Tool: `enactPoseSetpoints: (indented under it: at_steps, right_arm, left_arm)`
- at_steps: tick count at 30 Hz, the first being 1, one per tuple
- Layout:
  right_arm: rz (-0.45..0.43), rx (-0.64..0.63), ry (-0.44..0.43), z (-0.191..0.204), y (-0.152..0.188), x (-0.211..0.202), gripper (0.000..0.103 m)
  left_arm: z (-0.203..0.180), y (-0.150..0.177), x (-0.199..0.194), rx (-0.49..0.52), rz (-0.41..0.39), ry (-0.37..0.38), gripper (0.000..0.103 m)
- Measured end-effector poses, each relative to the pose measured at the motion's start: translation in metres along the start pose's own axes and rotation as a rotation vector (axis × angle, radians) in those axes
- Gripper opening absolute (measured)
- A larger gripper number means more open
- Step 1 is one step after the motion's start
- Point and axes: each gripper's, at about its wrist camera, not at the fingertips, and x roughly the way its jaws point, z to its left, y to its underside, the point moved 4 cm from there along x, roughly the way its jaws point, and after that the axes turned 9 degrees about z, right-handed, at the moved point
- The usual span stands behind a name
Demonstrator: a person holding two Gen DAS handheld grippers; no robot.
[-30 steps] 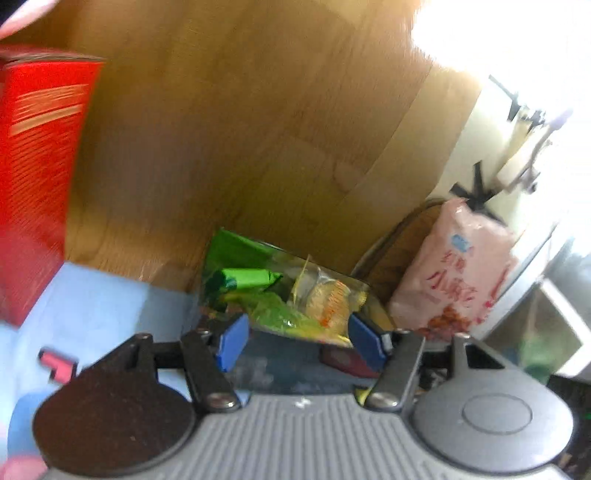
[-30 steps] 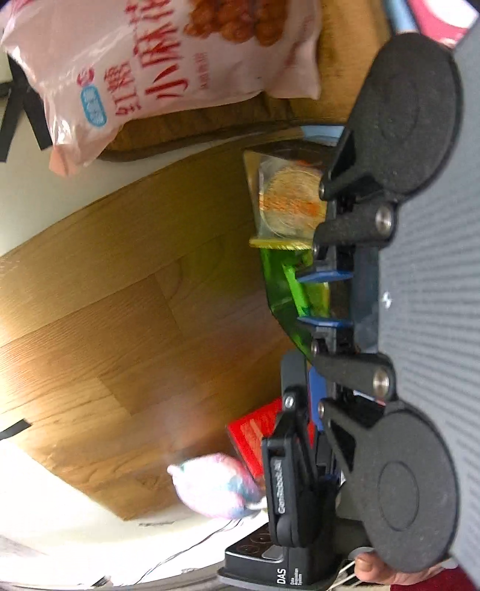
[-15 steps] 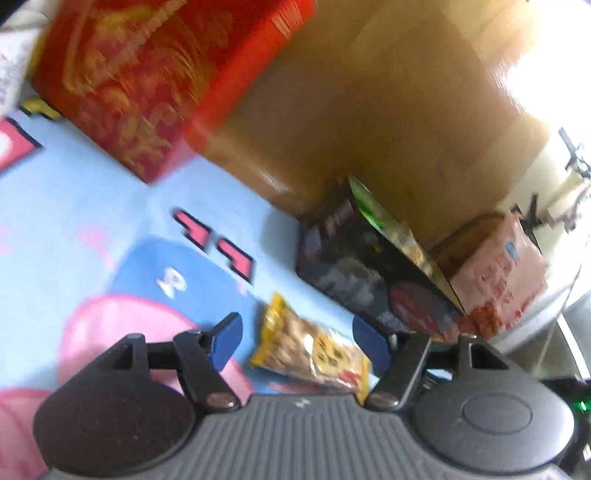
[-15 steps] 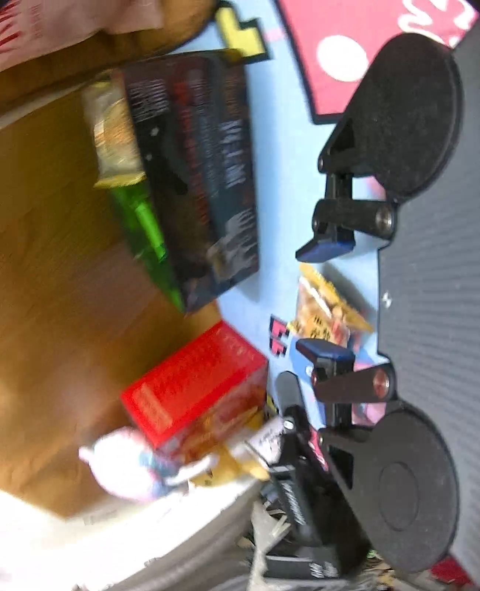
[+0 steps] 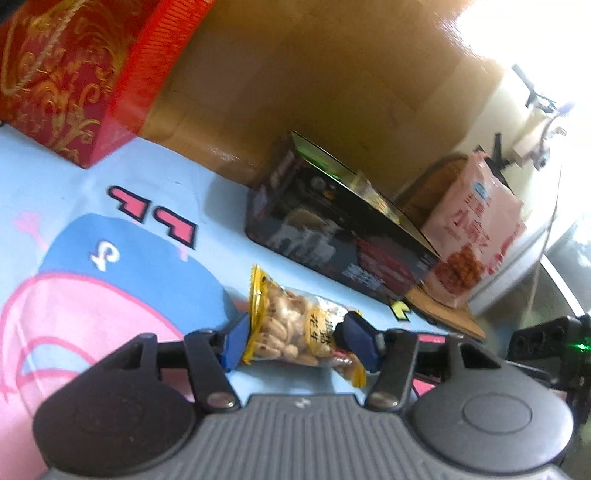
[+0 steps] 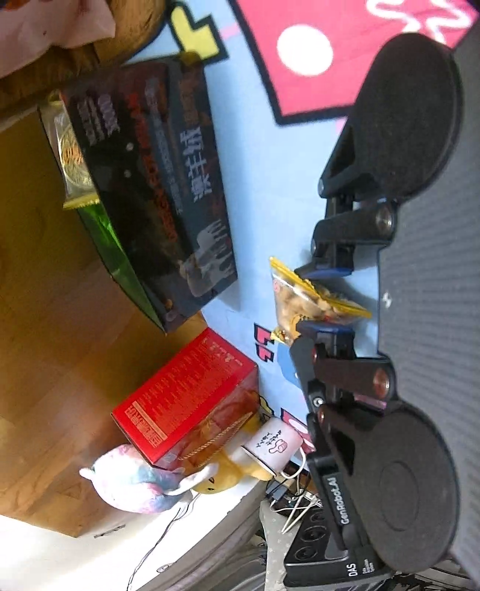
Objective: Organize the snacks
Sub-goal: 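Position the left gripper fingers around the peanut bag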
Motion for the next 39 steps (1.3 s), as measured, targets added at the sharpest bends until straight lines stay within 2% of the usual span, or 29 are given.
enactPoseSetpoints:
  at_steps: [7,12,17,19,25,39]
  right_arm:
    - [-0.036,0.002,0.036,-0.008,0.026,-0.04,0.026]
    - [-0.076,0.039,0.038,-0.017,0.042,-0.066,0.026]
    - [-0.077,-0.007,0.076,-0.009,0.041,-0.059,0.028]
    - [-0.079,-0.029,0.09,-0.007,0.042,-0.058,0.029]
    - [-0.079,-0.028,0.087,-0.009,0.04,-0.056,0.031]
    - [-0.081,-0.026,0.086,-0.01,0.041,-0.057,0.032]
  left_arm:
    - [-0.024,0.019,0.006,0.103,0.127,0.135,0.056]
    - [-0.043,0.03,0.011,0.206,0.149,0.122,0.062]
    - [-0.039,0.027,0.012,0.177,0.14,0.13,0.063]
    - [-0.038,0.026,0.011,0.17,0.133,0.129,0.069]
    - [-0.034,0.023,0.008,0.153,0.117,0.126,0.077]
    - [-0.036,0.024,0.009,0.164,0.12,0.127,0.082]
